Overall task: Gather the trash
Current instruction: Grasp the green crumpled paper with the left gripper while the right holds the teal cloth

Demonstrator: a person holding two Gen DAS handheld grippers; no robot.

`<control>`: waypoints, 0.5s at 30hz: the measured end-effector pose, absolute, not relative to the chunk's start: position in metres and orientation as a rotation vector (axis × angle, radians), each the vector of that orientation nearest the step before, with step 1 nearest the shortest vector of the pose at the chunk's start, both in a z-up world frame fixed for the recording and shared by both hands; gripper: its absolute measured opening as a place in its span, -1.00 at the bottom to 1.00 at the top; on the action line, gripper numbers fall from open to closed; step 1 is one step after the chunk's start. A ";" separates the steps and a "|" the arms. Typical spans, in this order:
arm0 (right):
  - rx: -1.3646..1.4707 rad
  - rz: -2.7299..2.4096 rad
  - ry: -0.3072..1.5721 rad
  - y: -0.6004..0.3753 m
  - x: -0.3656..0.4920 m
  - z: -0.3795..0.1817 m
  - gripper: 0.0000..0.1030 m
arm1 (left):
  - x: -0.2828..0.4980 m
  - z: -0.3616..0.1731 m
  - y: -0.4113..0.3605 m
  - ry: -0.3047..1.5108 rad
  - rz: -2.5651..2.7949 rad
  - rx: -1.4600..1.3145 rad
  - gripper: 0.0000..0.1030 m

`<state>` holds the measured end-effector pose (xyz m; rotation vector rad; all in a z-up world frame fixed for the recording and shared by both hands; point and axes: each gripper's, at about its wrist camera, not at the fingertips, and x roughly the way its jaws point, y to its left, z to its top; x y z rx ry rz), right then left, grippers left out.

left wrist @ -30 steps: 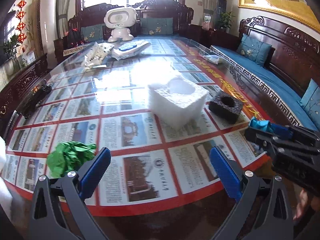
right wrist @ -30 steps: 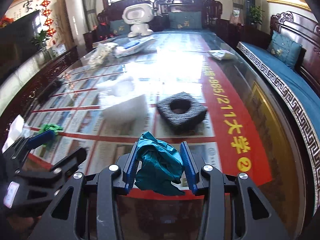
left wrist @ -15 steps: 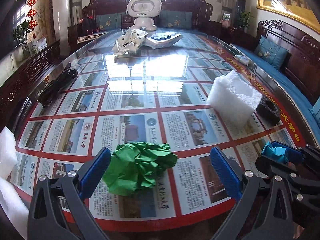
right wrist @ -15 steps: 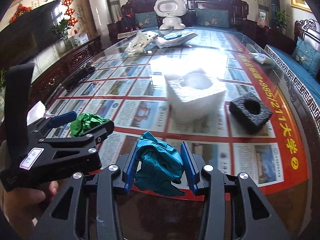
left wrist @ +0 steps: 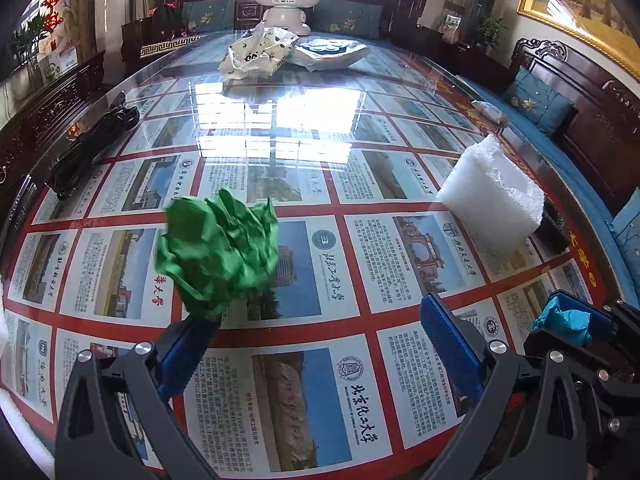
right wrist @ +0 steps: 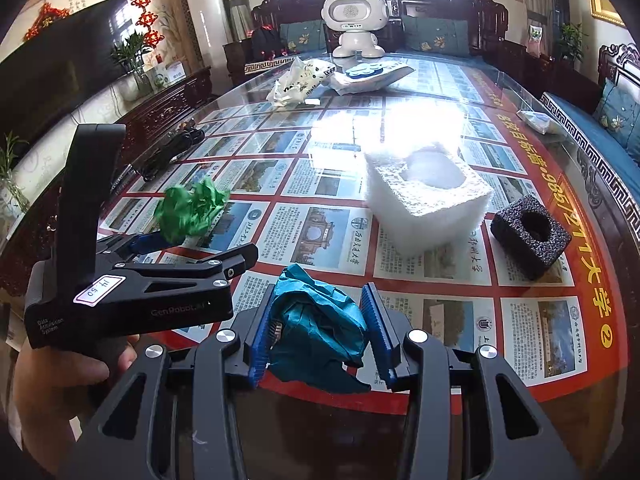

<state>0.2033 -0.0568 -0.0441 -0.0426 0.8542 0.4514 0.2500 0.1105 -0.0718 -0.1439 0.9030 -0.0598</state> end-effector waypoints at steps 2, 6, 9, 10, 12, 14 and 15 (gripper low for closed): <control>-0.041 0.451 0.852 -0.058 0.202 -0.044 -0.19 | 0.248 -0.069 0.115 0.894 -0.079 -0.168 0.92; -0.036 0.453 0.855 -0.059 0.203 -0.045 -0.18 | 0.247 -0.062 0.119 0.869 -0.057 -0.146 0.92; -0.027 0.460 0.855 -0.059 0.202 -0.045 -0.18 | 0.255 -0.064 0.124 0.882 -0.039 -0.150 0.92; -0.027 0.462 0.856 -0.059 0.202 -0.045 -0.17 | 0.257 -0.065 0.126 0.885 -0.028 -0.157 0.92; -0.027 0.468 0.859 -0.059 0.201 -0.046 -0.17 | 0.261 -0.068 0.129 0.895 -0.022 -0.182 0.92; -0.029 0.467 0.859 -0.061 0.202 -0.046 -0.17 | 0.264 -0.069 0.131 0.902 -0.024 -0.192 0.92; -0.026 0.465 0.858 -0.062 0.202 -0.045 -0.17 | 0.266 -0.069 0.130 0.904 -0.021 -0.181 0.91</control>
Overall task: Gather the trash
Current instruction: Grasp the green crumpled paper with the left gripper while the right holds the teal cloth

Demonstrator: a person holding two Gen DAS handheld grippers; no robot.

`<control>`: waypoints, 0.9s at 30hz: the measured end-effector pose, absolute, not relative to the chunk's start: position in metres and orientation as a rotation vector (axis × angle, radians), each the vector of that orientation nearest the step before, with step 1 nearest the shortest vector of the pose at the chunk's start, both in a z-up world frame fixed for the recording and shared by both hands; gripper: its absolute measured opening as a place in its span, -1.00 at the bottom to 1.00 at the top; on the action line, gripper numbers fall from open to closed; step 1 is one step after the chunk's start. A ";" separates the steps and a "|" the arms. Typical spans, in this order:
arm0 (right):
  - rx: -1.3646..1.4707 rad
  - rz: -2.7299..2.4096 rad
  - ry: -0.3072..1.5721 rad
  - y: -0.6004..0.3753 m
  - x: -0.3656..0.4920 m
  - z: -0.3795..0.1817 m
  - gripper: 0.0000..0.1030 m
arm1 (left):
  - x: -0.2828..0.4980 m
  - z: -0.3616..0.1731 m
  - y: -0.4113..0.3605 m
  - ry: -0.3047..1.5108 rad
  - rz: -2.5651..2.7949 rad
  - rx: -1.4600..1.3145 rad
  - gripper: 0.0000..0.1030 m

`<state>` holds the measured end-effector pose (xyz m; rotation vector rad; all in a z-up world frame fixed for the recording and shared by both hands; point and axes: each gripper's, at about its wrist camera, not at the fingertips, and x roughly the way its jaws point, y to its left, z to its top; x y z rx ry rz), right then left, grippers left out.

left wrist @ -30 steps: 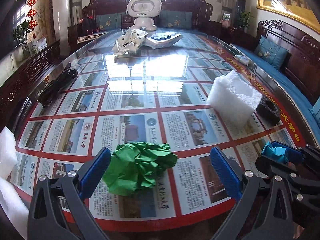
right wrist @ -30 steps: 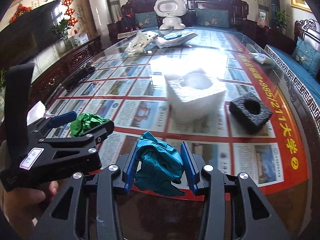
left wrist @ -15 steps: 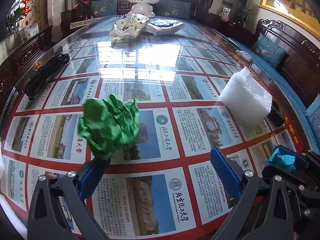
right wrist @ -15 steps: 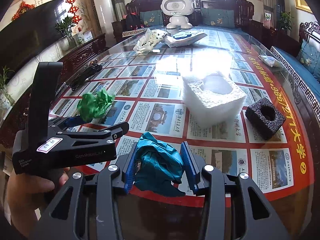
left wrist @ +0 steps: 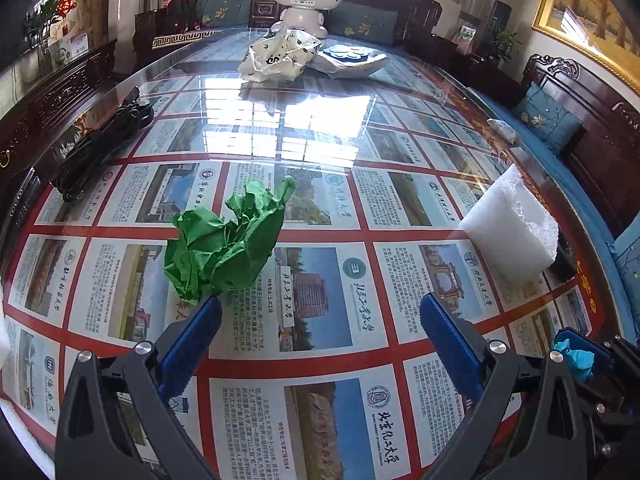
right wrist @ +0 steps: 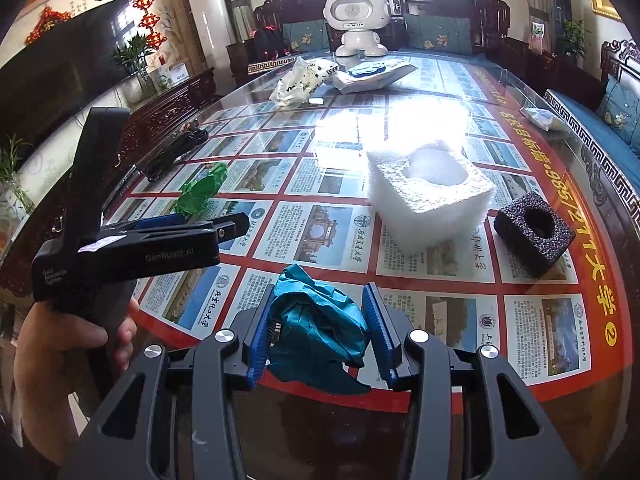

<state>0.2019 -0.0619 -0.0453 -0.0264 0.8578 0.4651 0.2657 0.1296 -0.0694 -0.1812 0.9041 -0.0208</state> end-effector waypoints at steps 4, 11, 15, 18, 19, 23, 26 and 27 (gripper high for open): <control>-0.018 0.454 0.855 -0.067 0.203 -0.044 -0.17 | 0.268 -0.071 0.128 0.907 -0.025 -0.173 0.75; -0.021 0.451 0.855 -0.069 0.202 -0.044 -0.17 | 0.263 -0.068 0.130 0.897 -0.064 -0.195 0.19; -0.020 0.456 0.855 -0.068 0.201 -0.043 -0.16 | 0.263 -0.067 0.130 0.895 -0.095 -0.206 0.09; -0.022 0.454 0.855 -0.067 0.200 -0.044 -0.16 | 0.262 -0.065 0.129 0.888 -0.100 -0.204 0.10; -0.023 0.455 0.855 -0.067 0.200 -0.044 -0.16 | 0.261 -0.064 0.128 0.887 -0.100 -0.200 0.12; -0.027 0.451 0.851 -0.068 0.200 -0.043 -0.16 | 0.258 -0.058 0.130 0.862 -0.076 -0.196 0.33; -0.016 0.454 0.845 -0.069 0.200 -0.042 -0.16 | 0.260 -0.054 0.137 0.852 -0.051 -0.198 0.34; -0.011 0.456 0.844 -0.070 0.201 -0.042 -0.16 | 0.262 -0.053 0.139 0.855 -0.037 -0.199 0.34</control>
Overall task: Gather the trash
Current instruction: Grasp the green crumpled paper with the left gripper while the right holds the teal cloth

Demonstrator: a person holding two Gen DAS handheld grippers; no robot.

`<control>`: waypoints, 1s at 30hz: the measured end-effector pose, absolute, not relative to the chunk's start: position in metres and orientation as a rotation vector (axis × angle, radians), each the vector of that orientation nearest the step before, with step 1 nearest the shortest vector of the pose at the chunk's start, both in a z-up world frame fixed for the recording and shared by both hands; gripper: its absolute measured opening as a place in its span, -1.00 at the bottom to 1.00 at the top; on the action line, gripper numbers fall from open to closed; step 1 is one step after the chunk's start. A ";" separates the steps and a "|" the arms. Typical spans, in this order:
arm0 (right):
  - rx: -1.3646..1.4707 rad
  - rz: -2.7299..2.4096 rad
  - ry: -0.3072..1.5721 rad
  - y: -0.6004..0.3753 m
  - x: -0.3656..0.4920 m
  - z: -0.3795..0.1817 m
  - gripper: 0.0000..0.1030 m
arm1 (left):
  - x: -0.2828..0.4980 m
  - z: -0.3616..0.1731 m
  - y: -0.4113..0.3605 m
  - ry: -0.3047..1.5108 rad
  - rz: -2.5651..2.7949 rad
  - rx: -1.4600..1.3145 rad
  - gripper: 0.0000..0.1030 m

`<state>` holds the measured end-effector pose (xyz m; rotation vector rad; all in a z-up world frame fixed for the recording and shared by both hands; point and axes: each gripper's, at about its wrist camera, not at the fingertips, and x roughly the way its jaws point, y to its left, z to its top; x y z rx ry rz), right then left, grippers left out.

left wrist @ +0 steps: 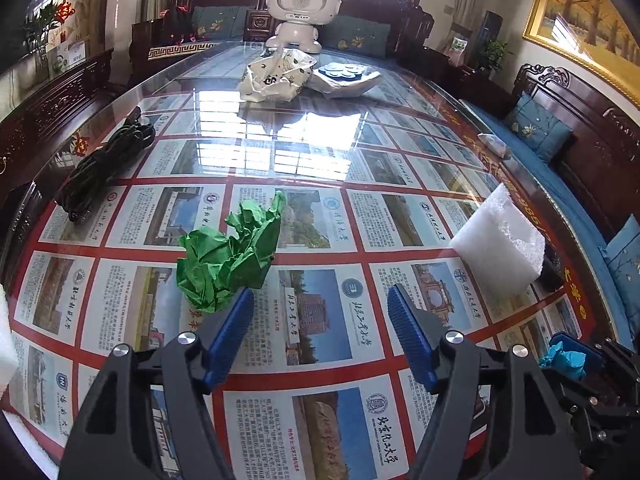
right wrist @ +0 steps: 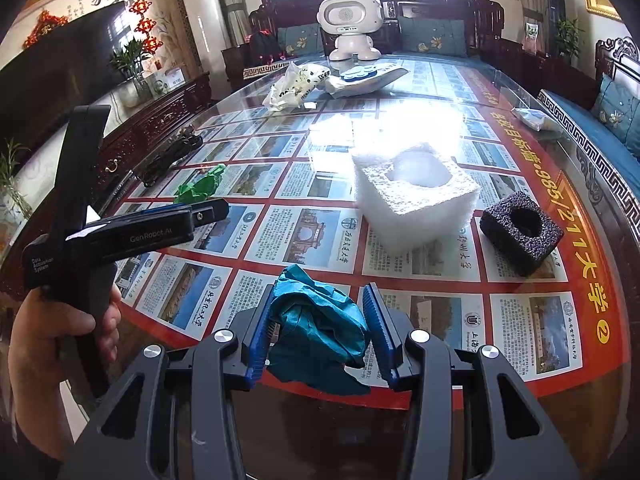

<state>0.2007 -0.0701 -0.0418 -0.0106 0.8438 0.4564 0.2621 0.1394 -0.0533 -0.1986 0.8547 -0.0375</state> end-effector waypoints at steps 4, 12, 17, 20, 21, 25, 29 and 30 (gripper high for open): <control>-0.002 0.464 0.851 -0.072 0.202 -0.045 -0.16 | 0.269 -0.057 0.146 0.872 -0.031 -0.227 0.34; 0.005 0.467 0.857 -0.077 0.204 -0.050 -0.16 | 0.242 -0.049 0.147 0.833 -0.161 -0.275 0.43; 0.012 0.478 0.863 -0.075 0.204 -0.052 -0.16 | 0.233 -0.035 0.147 0.787 -0.177 -0.251 0.43; 0.010 0.483 0.864 -0.073 0.203 -0.052 -0.16 | 0.244 -0.032 0.154 0.774 -0.081 -0.221 0.43; 0.007 0.484 0.864 -0.073 0.203 -0.052 -0.16 | 0.249 -0.031 0.158 0.773 -0.063 -0.232 0.43; 0.000 0.484 0.865 -0.072 0.203 -0.052 -0.16 | 0.265 -0.031 0.168 0.766 0.018 -0.228 0.58; 0.004 0.489 0.862 -0.071 0.204 -0.051 -0.16 | 0.291 -0.049 0.175 0.835 0.116 -0.190 0.58; 0.002 0.492 0.862 -0.070 0.204 -0.051 -0.16 | 0.295 -0.054 0.176 0.851 0.131 -0.181 0.57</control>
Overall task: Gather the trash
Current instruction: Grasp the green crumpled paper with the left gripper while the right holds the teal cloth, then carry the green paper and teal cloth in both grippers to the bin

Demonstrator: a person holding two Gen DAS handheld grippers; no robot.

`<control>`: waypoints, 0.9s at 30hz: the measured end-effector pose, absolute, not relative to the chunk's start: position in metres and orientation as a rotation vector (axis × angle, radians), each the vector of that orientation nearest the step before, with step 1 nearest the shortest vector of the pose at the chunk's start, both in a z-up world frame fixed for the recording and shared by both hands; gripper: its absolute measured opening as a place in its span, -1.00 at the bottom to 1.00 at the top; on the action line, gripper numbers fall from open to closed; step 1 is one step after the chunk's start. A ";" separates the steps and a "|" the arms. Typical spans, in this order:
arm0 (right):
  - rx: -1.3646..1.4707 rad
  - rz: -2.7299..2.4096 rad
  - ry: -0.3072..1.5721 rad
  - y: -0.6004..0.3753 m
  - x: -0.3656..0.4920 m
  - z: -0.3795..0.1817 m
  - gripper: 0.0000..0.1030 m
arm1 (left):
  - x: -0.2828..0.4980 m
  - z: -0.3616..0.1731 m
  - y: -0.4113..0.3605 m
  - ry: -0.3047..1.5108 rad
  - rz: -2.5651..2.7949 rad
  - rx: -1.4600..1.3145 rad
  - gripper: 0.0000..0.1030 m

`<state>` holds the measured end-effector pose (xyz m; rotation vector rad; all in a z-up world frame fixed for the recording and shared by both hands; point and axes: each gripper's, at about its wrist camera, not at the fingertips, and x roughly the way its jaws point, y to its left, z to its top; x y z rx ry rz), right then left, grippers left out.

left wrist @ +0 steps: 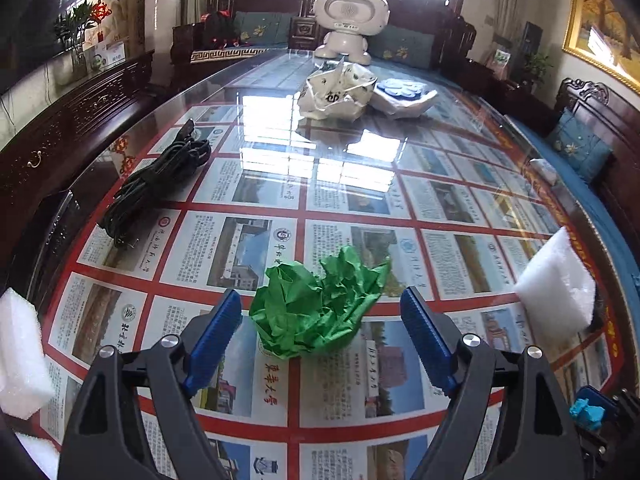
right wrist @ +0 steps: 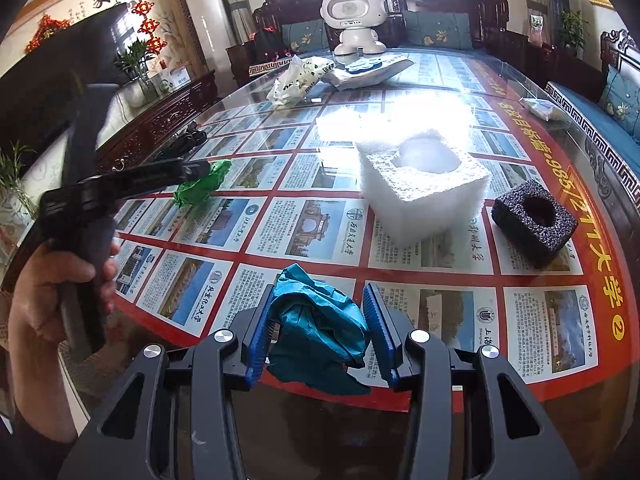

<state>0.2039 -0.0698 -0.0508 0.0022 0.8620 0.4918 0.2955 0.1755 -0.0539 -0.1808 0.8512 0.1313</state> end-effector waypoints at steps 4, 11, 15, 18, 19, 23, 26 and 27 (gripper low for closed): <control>-0.011 0.498 0.861 -0.067 0.204 -0.050 -0.16 | 0.307 -0.064 0.171 0.891 0.124 -0.159 0.55; -0.014 0.494 0.864 -0.066 0.205 -0.051 -0.16 | 0.307 -0.059 0.162 0.893 0.084 -0.149 0.07; -0.012 0.498 0.869 -0.066 0.206 -0.052 -0.16 | 0.299 -0.057 0.155 0.887 0.074 -0.121 -0.03; -0.008 0.498 0.872 -0.067 0.205 -0.053 -0.16 | 0.292 -0.056 0.147 0.882 0.066 -0.093 -0.07; -0.008 0.498 0.872 -0.066 0.205 -0.053 -0.16 | 0.290 -0.056 0.145 0.878 0.065 -0.092 -0.07; -0.003 0.488 0.864 -0.069 0.202 -0.050 -0.16 | 0.275 -0.053 0.134 0.862 0.059 -0.085 -0.08; 0.004 0.480 0.857 -0.074 0.196 -0.047 -0.16 | 0.259 -0.050 0.120 0.852 0.036 -0.077 -0.08; 0.005 0.478 0.855 -0.075 0.195 -0.046 -0.16 | 0.252 -0.048 0.115 0.849 0.021 -0.078 -0.08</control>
